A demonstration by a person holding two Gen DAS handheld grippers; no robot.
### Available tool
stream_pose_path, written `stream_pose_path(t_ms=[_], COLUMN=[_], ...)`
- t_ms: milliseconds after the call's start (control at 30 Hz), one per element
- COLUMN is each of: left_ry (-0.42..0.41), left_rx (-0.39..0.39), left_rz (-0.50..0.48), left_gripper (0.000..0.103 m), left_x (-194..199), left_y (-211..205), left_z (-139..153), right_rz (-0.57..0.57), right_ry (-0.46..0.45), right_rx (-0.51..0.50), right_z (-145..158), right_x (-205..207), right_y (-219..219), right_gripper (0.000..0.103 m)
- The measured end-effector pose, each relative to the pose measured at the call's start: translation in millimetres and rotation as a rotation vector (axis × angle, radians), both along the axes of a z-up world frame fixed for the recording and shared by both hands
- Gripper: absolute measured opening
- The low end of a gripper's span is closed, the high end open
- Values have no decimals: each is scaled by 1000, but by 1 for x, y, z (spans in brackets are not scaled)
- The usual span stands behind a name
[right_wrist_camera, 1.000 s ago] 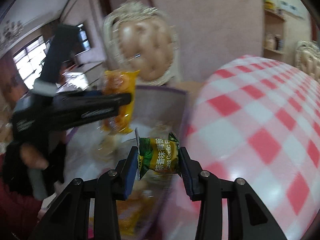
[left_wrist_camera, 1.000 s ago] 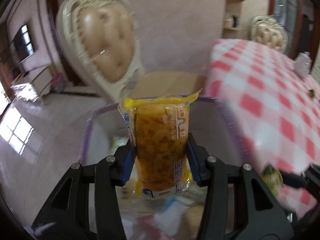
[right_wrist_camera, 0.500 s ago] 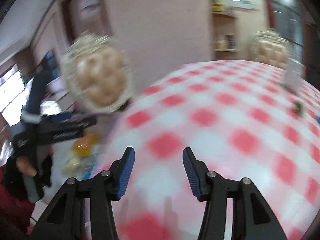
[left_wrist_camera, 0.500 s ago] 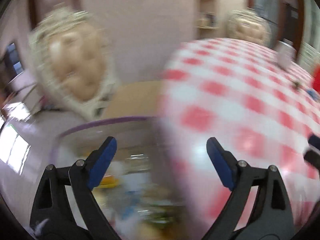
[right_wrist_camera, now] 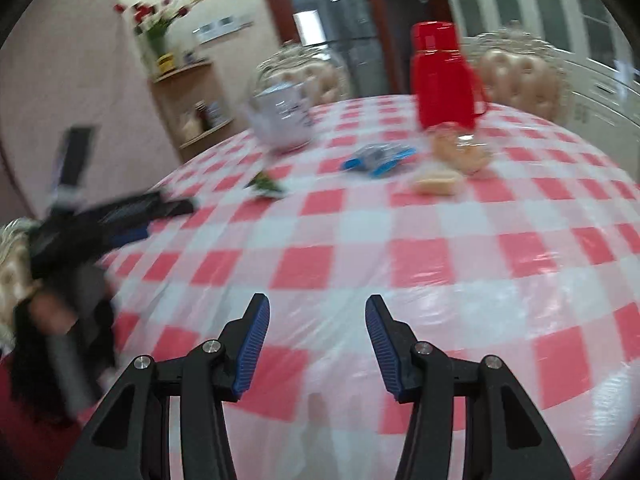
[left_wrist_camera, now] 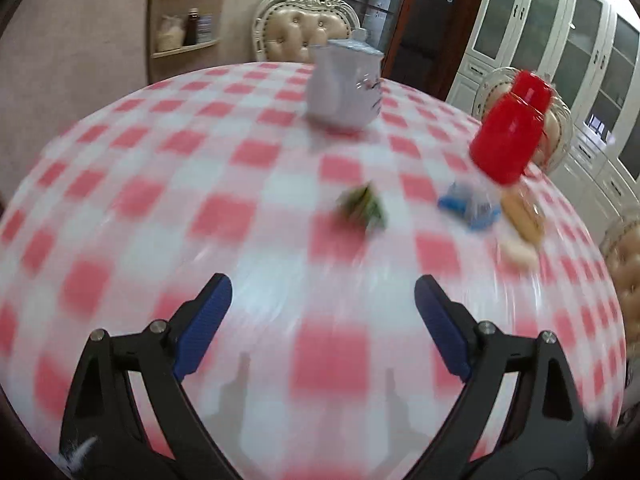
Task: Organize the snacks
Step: 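Grasp the green triangular snack with the left tool while the right tool grasps the bagged sponge cake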
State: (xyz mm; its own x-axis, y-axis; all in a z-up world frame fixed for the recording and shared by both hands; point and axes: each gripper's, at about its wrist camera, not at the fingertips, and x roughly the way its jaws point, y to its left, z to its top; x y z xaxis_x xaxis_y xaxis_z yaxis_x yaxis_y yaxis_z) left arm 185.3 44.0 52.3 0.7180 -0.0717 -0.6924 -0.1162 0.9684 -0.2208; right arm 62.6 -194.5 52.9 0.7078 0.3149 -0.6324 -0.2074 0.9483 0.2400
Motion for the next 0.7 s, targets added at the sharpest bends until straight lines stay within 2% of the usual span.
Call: stream_pose_path(t_ms=[67, 167, 267, 367, 467, 500, 633, 700], left_ry=[12, 43, 55, 99, 106, 104, 26, -23], left_rx=[-7, 8, 115, 169, 135, 125, 100, 60], left_rz=[30, 43, 26, -30, -105, -126, -199, -232], left_gripper=[94, 94, 94, 92, 43, 35, 32, 32], left_x=[44, 83, 109, 116, 112, 108, 71, 37], left_y=[-10, -22, -36, -45, -46, -46, -43, -36], left_z=[-9, -23, -29, -41, -45, -45, -33, -20], right_rz=[-18, -24, -13, -7, -15, -16, -22, -30], right_ry=[32, 57, 75, 79, 78, 78, 59, 45], right_rx=[39, 50, 81, 86, 71, 67, 55, 45], right_z=[-5, -12, -16, -20, -22, -23, -22, -20], right_x=[7, 11, 11, 11, 11, 11, 10, 10], right_y=[-7, -5, -2, -2, -2, -2, -4, -6], right_gripper=[51, 52, 51, 51, 52, 52, 51, 51])
